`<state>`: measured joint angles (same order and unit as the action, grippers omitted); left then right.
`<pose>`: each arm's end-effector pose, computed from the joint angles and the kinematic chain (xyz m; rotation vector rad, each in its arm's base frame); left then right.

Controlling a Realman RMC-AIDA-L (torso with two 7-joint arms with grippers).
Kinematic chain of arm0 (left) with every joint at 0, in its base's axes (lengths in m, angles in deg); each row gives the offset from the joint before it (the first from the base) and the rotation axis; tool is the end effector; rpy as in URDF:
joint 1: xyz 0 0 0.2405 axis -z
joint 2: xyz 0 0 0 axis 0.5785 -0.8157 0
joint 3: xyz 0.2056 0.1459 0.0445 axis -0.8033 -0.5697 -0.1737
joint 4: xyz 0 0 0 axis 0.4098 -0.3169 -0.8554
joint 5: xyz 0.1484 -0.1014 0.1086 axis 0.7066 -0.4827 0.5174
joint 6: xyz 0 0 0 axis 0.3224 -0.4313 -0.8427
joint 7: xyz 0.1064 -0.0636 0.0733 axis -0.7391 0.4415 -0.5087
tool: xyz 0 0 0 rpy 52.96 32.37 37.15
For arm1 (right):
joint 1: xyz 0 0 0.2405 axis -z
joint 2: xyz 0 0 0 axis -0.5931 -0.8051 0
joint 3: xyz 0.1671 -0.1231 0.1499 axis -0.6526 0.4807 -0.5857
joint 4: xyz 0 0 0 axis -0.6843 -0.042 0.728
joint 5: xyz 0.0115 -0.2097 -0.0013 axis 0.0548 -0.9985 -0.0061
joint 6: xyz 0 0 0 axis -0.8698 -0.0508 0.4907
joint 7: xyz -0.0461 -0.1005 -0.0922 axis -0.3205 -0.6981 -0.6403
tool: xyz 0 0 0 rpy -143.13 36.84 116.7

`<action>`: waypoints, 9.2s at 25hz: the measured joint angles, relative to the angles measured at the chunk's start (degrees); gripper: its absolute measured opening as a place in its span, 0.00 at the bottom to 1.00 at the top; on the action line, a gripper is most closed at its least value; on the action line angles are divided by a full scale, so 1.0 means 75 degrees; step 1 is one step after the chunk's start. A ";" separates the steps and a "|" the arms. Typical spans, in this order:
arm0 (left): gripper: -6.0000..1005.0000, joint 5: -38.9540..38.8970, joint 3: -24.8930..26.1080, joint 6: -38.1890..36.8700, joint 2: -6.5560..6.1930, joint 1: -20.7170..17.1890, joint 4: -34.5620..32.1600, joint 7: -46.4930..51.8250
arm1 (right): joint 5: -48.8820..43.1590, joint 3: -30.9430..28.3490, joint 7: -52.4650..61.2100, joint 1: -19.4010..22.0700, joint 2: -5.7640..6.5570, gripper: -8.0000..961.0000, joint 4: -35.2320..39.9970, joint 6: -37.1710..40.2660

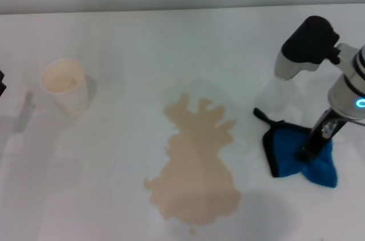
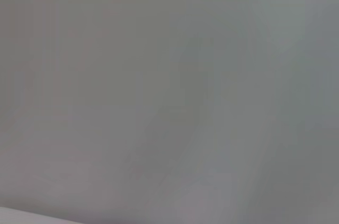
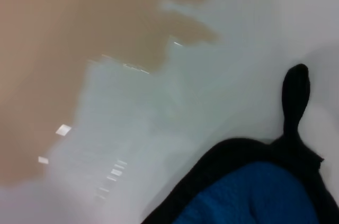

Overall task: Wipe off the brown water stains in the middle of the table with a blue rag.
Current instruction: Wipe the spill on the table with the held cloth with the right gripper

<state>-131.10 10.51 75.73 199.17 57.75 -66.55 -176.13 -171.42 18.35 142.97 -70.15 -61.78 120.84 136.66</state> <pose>-0.3593 0.2934 -0.0116 -1.6227 -0.7946 -0.8352 0.2619 0.3329 -0.0061 -2.5359 1.1007 -0.8872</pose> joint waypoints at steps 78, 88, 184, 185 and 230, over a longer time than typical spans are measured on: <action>0.88 0.0022 -0.0030 0.0039 0.0001 0.0201 -0.0083 0.0386 | 0.2664 0.1469 -0.0119 0.0003 0.0044 0.08 -0.1455 -0.4805; 0.88 0.0022 -0.0030 -0.0007 0.0001 0.0198 -0.0151 0.0387 | 0.3563 0.2097 -0.0118 -0.0034 0.0003 0.08 -0.1535 -0.5350; 0.88 0.0034 -0.0043 -0.0082 0.0001 0.0268 -0.0175 0.0387 | 0.5551 0.2764 -0.0298 -0.0455 -0.0035 0.08 -0.2669 -0.8769; 0.88 0.0034 -0.0043 -0.0081 0.0001 0.0263 -0.0175 0.0387 | 0.5562 0.2768 -0.0297 -0.0456 -0.0035 0.08 -0.2754 -0.8873; 0.88 -0.0037 0.0004 -0.0329 0.0000 0.0426 -0.0280 0.0387 | 0.6431 0.6125 -0.0360 -0.0557 -0.0055 0.08 -0.1323 -0.7150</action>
<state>-131.38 10.55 73.26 199.17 60.94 -68.65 -173.23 -123.19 64.29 140.27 -74.33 -62.20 110.92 83.04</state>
